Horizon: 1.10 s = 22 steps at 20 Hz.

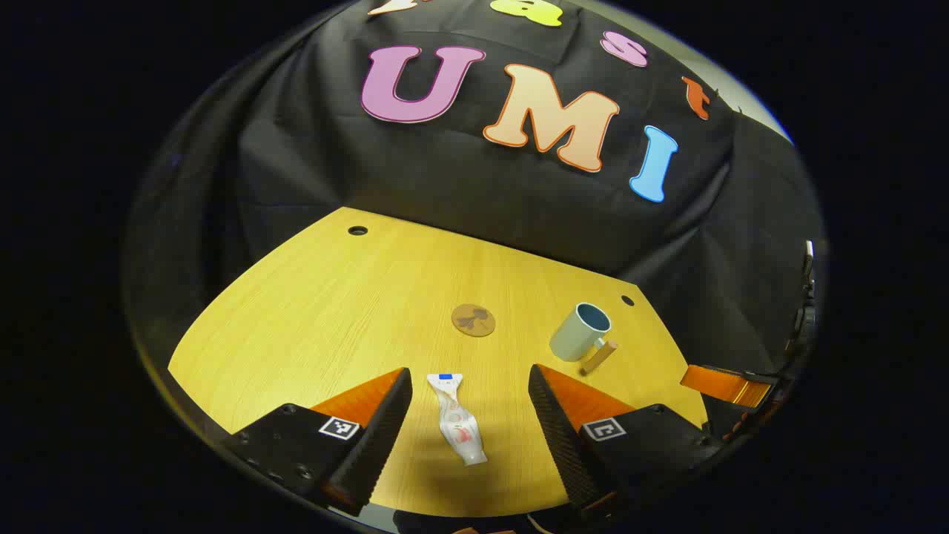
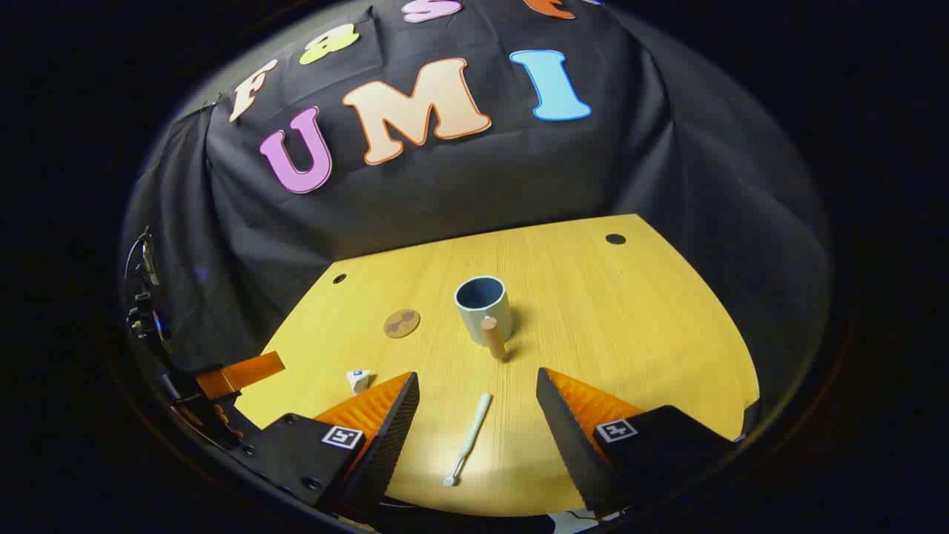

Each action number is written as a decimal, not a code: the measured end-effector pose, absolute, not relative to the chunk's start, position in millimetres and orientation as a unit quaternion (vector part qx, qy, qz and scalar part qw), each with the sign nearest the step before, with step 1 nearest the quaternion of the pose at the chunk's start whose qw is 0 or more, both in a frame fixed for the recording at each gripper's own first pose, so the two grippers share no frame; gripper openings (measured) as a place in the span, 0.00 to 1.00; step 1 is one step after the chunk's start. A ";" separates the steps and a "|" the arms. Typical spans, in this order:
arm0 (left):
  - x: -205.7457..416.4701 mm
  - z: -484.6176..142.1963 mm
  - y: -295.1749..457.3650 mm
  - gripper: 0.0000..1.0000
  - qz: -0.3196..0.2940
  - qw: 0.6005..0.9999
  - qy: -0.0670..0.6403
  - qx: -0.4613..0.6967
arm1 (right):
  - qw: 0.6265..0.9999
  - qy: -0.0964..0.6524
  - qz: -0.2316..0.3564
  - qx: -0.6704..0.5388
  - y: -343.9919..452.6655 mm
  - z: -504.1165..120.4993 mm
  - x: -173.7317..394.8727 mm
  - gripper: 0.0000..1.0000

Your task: Put the toothbrush and toothpaste on the desktop into the cup, then pick up the cup and place it on the coaster on the desktop.

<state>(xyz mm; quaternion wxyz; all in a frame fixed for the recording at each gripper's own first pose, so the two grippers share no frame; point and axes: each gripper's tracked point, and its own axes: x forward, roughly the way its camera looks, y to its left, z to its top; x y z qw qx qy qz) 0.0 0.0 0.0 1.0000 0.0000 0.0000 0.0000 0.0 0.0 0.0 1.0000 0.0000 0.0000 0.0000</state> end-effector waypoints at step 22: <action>-8.9 -44.4 26.0 0.93 0.051 0.996 0.065 -0.023 | 0.984 0.175 0.000 -0.027 7.8 -72.3 47.1 0.98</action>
